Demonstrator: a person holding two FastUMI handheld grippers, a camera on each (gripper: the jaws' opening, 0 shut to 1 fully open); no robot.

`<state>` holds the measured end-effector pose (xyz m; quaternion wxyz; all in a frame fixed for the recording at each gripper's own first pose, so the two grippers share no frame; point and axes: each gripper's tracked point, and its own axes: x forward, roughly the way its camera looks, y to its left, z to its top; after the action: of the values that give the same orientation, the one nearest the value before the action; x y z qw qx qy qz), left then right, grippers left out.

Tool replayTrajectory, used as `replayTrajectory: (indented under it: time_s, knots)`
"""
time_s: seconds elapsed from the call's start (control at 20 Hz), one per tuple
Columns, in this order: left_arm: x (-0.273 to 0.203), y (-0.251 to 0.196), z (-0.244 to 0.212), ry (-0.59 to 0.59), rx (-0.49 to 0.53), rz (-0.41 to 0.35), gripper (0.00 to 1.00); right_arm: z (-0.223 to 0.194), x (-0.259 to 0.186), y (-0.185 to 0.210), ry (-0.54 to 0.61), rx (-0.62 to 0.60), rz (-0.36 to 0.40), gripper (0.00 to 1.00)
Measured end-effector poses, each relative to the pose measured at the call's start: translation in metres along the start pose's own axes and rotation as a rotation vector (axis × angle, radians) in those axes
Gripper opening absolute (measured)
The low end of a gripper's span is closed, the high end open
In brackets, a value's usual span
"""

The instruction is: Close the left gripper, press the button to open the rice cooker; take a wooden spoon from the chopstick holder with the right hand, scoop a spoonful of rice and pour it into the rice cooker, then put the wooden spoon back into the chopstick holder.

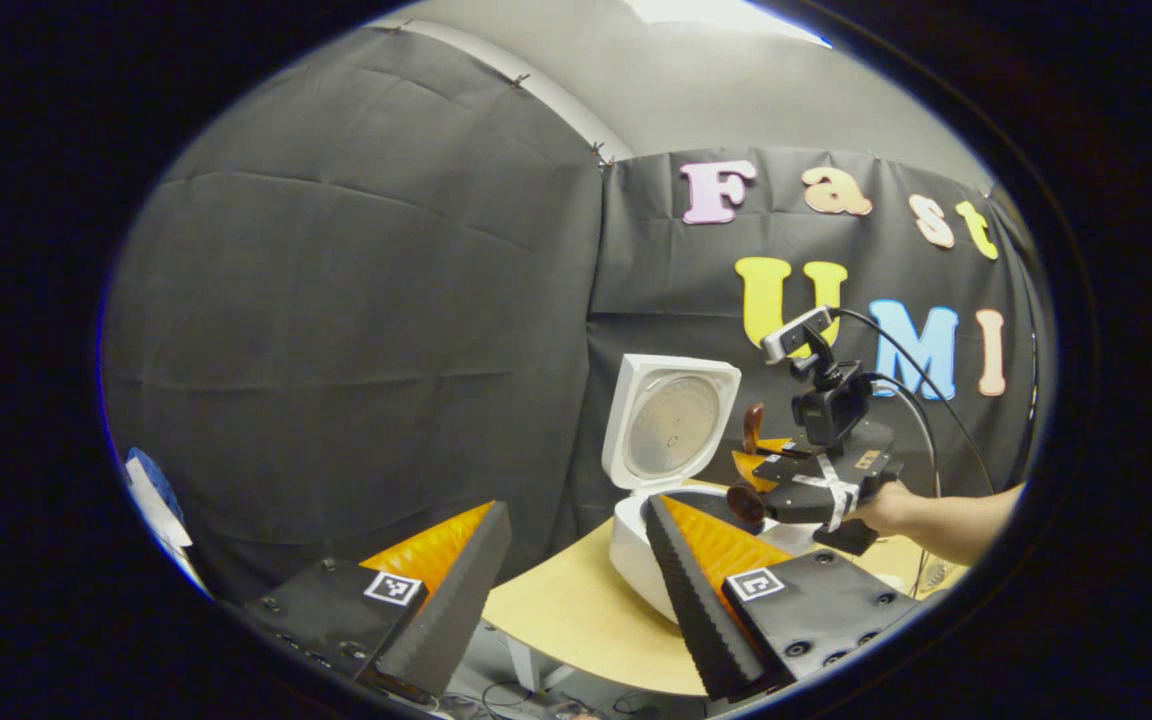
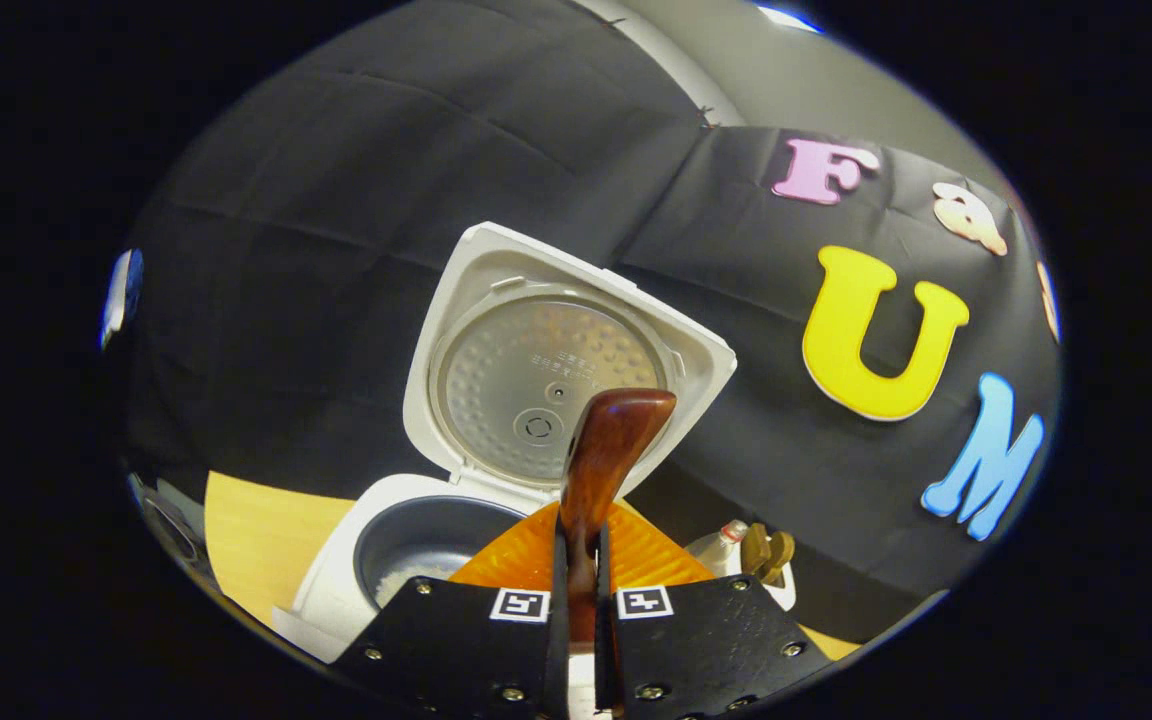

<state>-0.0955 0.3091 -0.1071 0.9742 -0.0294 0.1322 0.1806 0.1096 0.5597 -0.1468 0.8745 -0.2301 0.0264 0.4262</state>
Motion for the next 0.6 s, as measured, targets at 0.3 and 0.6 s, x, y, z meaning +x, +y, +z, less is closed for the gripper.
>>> replayTrajectory:
  time_s: [0.3, 0.6]
  knots:
    - [0.0, -0.0007, 0.0016, -0.005, -0.003, -0.005, 0.95, -0.0065, 0.0002, 0.0041, 0.029, 0.177, 0.041, 0.1]
    - [-0.0024, 0.0004, 0.0078, -0.015, 0.003, 0.0, 0.95, -0.0076, -0.0054, -0.0037, 0.063, 0.618, 0.09, 0.1]
